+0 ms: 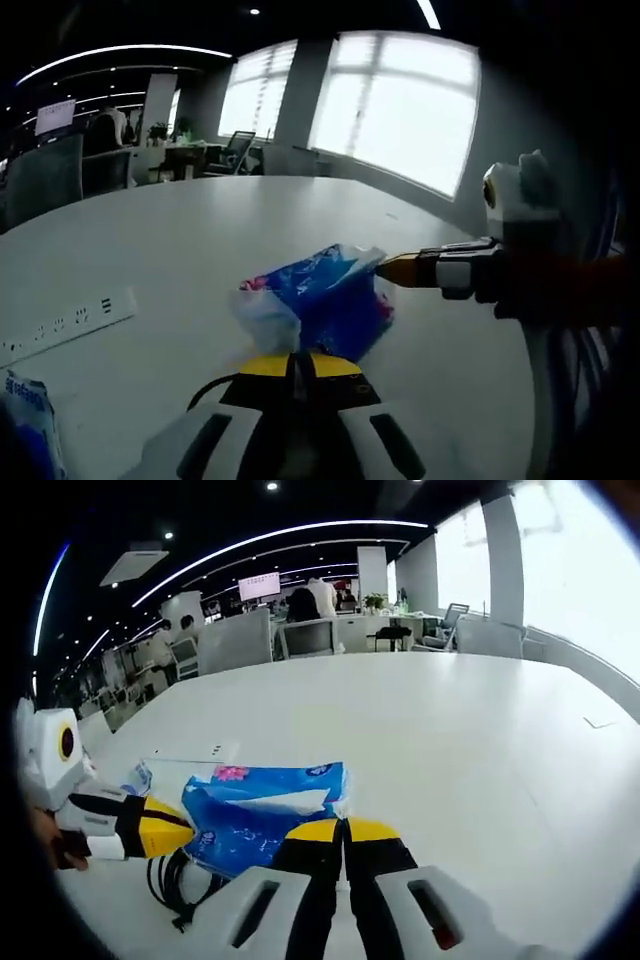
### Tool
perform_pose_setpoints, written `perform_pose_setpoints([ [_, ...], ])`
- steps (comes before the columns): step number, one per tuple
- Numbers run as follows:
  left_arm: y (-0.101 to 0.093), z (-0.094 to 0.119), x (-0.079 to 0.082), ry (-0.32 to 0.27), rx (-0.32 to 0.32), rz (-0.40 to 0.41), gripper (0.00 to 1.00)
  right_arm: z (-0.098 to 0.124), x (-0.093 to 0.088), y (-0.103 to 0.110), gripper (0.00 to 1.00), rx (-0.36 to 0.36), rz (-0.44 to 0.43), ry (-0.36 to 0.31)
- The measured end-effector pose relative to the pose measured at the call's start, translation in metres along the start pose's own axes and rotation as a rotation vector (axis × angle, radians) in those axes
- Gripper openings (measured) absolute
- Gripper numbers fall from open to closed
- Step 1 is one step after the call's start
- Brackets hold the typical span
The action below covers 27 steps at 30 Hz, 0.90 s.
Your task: Arrange the tabletop items into an orderly group along one side of the table until the central work area is clear of visible clutter.
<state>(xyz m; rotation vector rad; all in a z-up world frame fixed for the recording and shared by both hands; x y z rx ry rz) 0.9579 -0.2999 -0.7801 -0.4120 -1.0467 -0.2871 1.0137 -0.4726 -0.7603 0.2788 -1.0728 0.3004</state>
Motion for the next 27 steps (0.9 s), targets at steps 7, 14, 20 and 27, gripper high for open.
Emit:
perform_pose_setpoints([
  [7, 0.001, -0.013, -0.006, 0.041, -0.017, -0.020, 0.04, -0.012, -0.007, -0.006, 0.00, -0.019, -0.029, 0.000],
  [14, 0.000, -0.025, -0.006, 0.060, -0.037, -0.027, 0.05, -0.020, -0.012, -0.015, 0.00, -0.049, -0.053, -0.008],
  [20, 0.003, -0.030, -0.017, 0.121, -0.047, -0.051, 0.04, -0.024, -0.019, -0.014, 0.00, -0.053, -0.055, 0.017],
  [27, 0.008, -0.026, -0.016, 0.122, -0.041, -0.063, 0.04, -0.027, -0.036, -0.015, 0.00, -0.050, -0.079, 0.063],
])
Point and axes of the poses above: the point that each gripper's makers call its tool centre point, and the gripper's own axes: z roughly backward along the fingers, y roughly to its left, x roughly out of its top, the point moved 6 cm from there along z, roughly backward along the fingers, and after that the axes turned 5 degrees about -y, right-handed, at the moved point
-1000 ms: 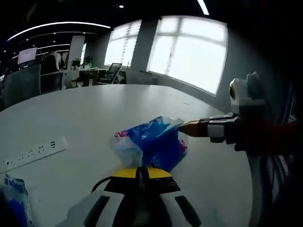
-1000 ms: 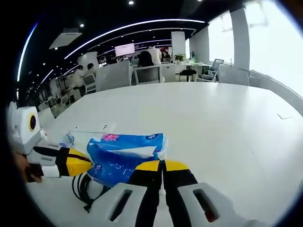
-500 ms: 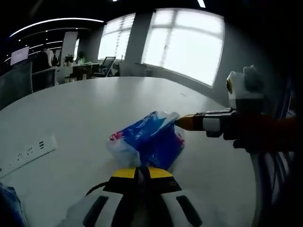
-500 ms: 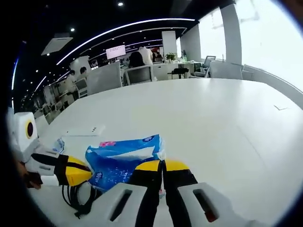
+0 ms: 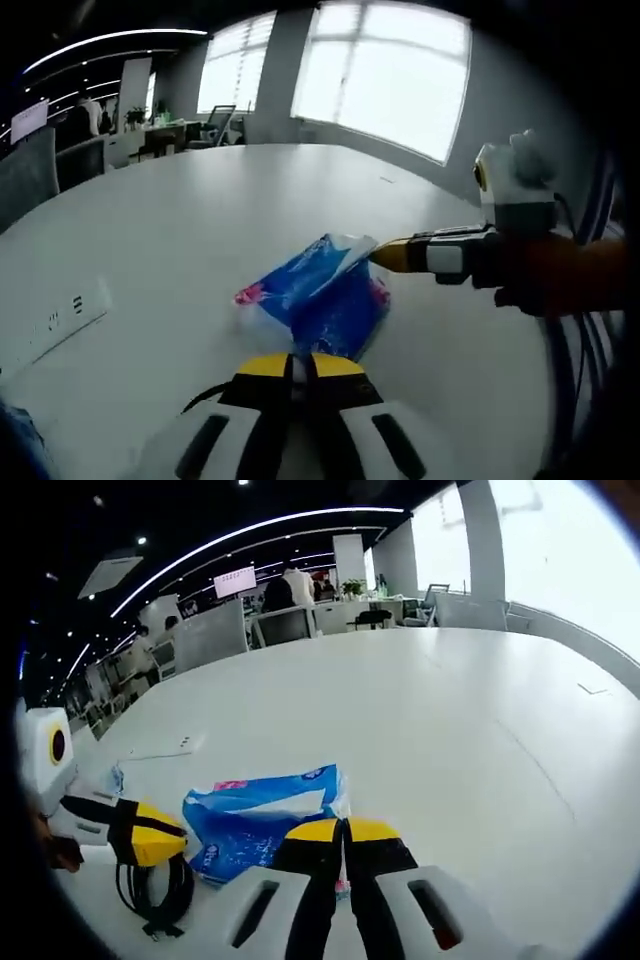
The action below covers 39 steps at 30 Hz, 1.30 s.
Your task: Arrange the tabletop items into an orderly group along one side of the table until the central work area is clear of visible clutter.
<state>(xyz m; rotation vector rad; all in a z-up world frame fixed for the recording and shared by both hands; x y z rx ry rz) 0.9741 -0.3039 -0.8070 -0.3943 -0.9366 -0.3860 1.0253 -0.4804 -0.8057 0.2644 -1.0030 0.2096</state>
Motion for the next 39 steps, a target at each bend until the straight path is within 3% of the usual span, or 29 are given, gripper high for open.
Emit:
perform_pose_setpoints([
  [9, 0.002, 0.010, 0.002, 0.002, -0.001, -0.011, 0.08, 0.005, 0.000, 0.004, 0.01, -0.008, 0.013, -0.003],
  [18, 0.005, 0.022, 0.006, -0.012, 0.011, -0.050, 0.17, 0.024, 0.006, 0.017, 0.14, -0.001, 0.041, -0.052],
  [27, 0.013, 0.043, 0.003, -0.021, 0.042, -0.064, 0.24, 0.042, -0.004, 0.039, 0.21, 0.060, 0.058, -0.056],
  [39, 0.035, 0.065, -0.015, 0.013, 0.095, -0.057, 0.29, 0.058, -0.023, 0.066, 0.29, 0.129, 0.012, -0.012],
])
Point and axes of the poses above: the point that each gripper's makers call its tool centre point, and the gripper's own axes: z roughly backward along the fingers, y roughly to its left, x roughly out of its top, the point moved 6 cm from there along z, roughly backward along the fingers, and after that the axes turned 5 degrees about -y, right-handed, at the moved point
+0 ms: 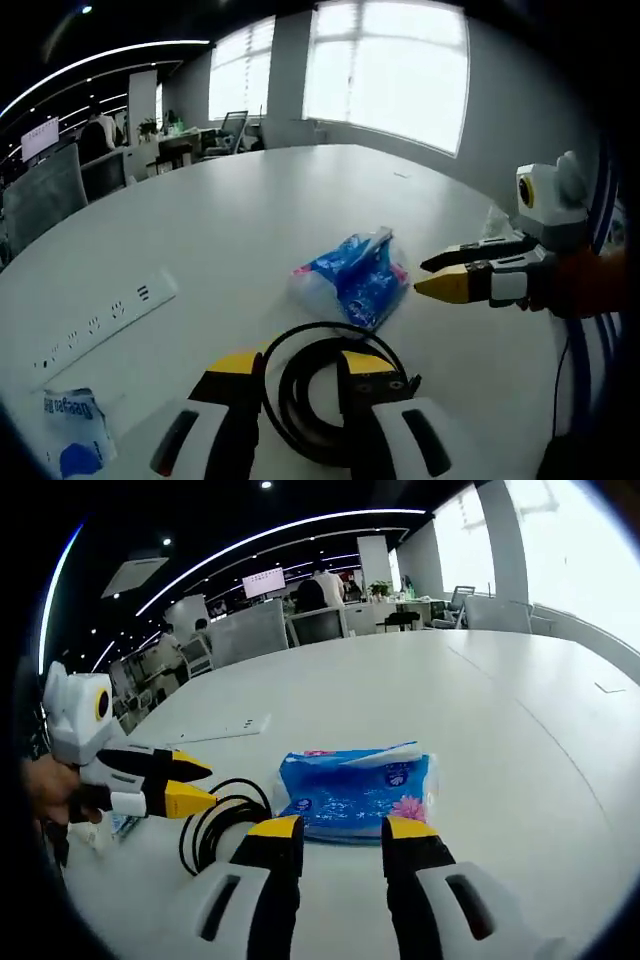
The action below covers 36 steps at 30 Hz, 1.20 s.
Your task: Arrange the tabletop items into an orderly group along one side of the table until the central work area is clear of visible clutter.
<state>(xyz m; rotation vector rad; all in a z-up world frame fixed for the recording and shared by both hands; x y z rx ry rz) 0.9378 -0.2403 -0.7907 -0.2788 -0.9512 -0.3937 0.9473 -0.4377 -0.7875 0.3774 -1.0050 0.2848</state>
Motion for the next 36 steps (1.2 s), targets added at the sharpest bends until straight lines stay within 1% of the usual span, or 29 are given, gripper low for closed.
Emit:
perform_pose_setpoints([
  [4, 0.006, 0.005, -0.009, 0.027, 0.014, 0.008, 0.29, 0.001, -0.004, 0.010, 0.29, 0.025, -0.007, 0.015],
  [8, 0.008, 0.007, -0.016, 0.034, 0.018, 0.019, 0.29, 0.001, -0.010, 0.020, 0.29, 0.042, -0.005, 0.039],
  [12, 0.006, 0.011, -0.026, 0.053, 0.014, 0.029, 0.28, -0.002, -0.016, 0.028, 0.29, 0.056, -0.008, 0.062],
  [19, 0.005, 0.009, -0.035, 0.068, 0.006, 0.050, 0.27, -0.004, -0.024, 0.041, 0.28, 0.077, 0.005, 0.099],
  [24, 0.004, 0.008, -0.040, 0.075, 0.001, 0.060, 0.26, -0.007, -0.024, 0.049, 0.28, 0.091, 0.013, 0.117],
  [28, 0.002, 0.006, -0.042, 0.078, -0.004, 0.070, 0.25, -0.011, -0.027, 0.055, 0.25, 0.096, 0.023, 0.136],
  [36, 0.001, 0.000, -0.043, 0.072, -0.013, 0.084, 0.22, -0.021, -0.035, 0.060, 0.21, 0.103, 0.006, 0.168],
])
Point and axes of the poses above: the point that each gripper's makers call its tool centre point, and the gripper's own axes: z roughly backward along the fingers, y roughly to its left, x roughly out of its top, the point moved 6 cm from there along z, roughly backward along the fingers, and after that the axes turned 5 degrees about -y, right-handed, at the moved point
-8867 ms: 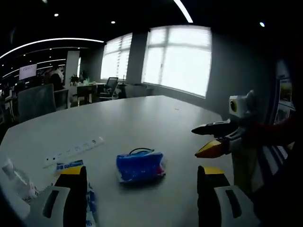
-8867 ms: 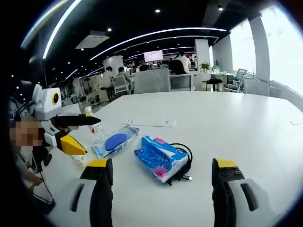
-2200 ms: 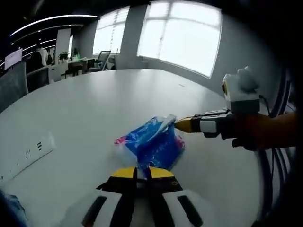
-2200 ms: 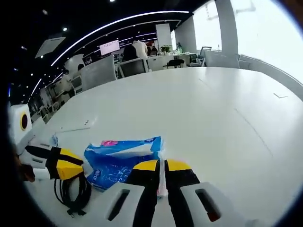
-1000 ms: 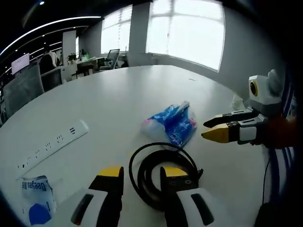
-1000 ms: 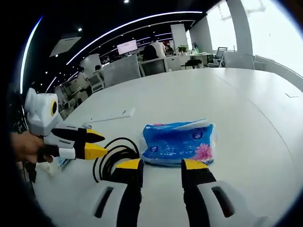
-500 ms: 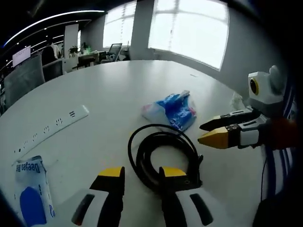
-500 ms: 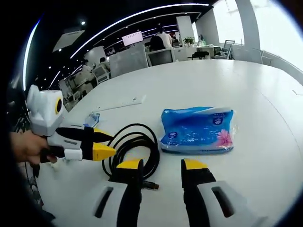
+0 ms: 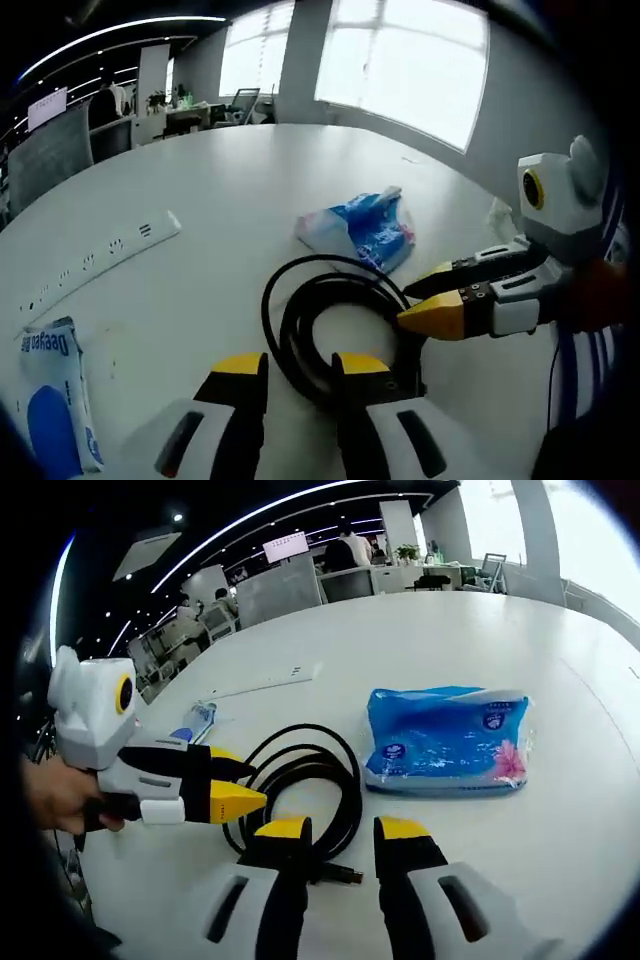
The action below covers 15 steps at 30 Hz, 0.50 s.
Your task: Arrange the tabletop items into an orderly group along one side of the table until the central work area is clear of visible clutter.
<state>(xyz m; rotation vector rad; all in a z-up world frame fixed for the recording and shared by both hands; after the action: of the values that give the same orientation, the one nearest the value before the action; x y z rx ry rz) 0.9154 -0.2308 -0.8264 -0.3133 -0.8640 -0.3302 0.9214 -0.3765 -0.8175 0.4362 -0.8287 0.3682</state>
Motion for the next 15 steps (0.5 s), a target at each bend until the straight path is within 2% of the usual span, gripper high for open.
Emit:
perform_pose_setpoints([
  [3, -0.0014, -0.0005, -0.0004, -0.004, -0.001, 0.011, 0.21, -0.0021, -0.0016, 0.0004, 0.18, -0.003, -0.018, 0.006],
  [6, -0.0016, -0.0010, -0.0009, -0.006, -0.002, 0.024, 0.20, -0.0037, -0.0032, -0.0004, 0.11, -0.021, -0.029, 0.007],
  [15, -0.0016, -0.0032, -0.0025, -0.014, -0.010, 0.058, 0.18, -0.0086, -0.0045, 0.0021, 0.06, -0.027, -0.062, 0.013],
])
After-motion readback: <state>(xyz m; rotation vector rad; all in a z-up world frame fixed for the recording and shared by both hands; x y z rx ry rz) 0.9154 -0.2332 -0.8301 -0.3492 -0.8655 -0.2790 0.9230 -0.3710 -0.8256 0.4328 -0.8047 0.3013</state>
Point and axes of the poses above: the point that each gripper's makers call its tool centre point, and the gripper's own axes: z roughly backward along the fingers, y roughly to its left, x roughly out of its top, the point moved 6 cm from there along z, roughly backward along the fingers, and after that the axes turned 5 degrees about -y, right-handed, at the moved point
